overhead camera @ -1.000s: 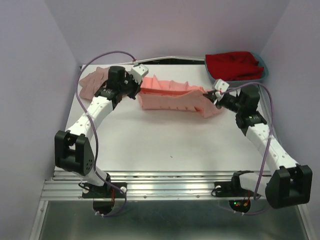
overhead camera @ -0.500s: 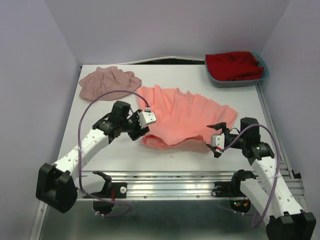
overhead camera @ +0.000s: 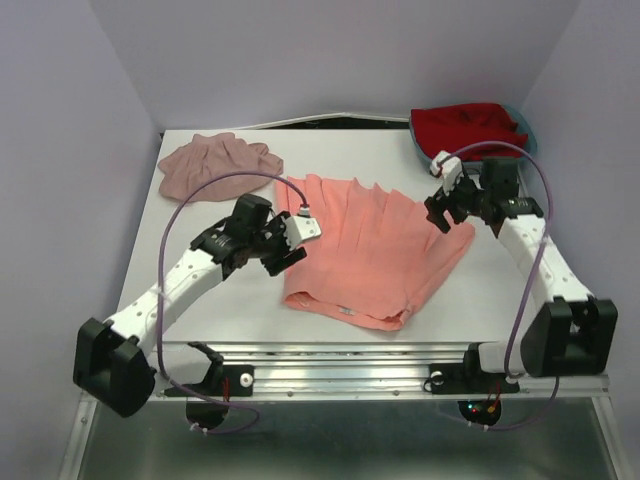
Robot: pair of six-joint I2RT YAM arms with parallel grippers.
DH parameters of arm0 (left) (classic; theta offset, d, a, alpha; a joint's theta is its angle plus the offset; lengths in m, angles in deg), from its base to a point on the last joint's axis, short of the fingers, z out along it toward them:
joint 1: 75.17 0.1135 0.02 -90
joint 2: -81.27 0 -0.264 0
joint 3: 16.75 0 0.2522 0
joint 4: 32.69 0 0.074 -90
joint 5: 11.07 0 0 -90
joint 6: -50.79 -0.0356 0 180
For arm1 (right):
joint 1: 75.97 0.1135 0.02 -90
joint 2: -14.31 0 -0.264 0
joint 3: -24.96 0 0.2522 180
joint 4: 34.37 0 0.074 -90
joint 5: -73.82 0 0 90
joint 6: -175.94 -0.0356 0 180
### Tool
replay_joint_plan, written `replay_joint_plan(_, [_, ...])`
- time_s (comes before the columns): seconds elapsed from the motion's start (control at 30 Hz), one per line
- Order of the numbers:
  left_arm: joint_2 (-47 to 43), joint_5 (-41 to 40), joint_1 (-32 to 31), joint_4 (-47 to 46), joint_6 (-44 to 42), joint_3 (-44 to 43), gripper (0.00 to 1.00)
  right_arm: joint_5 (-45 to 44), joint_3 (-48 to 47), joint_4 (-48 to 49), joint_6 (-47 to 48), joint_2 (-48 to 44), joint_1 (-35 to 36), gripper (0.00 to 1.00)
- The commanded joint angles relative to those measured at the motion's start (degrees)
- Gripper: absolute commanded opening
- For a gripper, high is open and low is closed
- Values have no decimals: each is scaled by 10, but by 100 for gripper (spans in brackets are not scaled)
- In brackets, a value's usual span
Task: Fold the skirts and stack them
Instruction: Flatten the skirt out
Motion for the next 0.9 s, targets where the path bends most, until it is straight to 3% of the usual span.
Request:
replay_joint_plan(0.0, [103, -72, -16, -67, 51, -52, 66, -84, -101, -66, -222, 140, -66, 80])
replay_joint_plan(0.27, [240, -98, -32, -96, 55, -103, 61, -169, -143, -92, -393, 265, -172, 71])
replay_joint_plan(0.5, [240, -31, -60, -3, -64, -42, 51, -132, -175, -129, -460, 361, -185, 67])
replay_joint_plan(0.63, [222, -40, -60, 27, -95, -5, 51, -97, -170, -127, -496, 402, -185, 66])
replay_joint_plan(0.67, [212, -43, -60, 27, -95, 5, 51, -78, -170, -125, -508, 409, -185, 61])
replay_joint_plan(0.7, [204, -50, -59, 17, -92, 8, 51, -65, -172, -118, -509, 420, -185, 40])
replay_joint_plan(0.8, [167, -54, -55, -12, -57, 10, 51, -34, -192, -97, -531, 413, -185, 1])
replay_joint_plan(0.87, [138, -57, -49, -43, -15, 8, 52, 5, -198, -57, -562, 367, -185, 1])
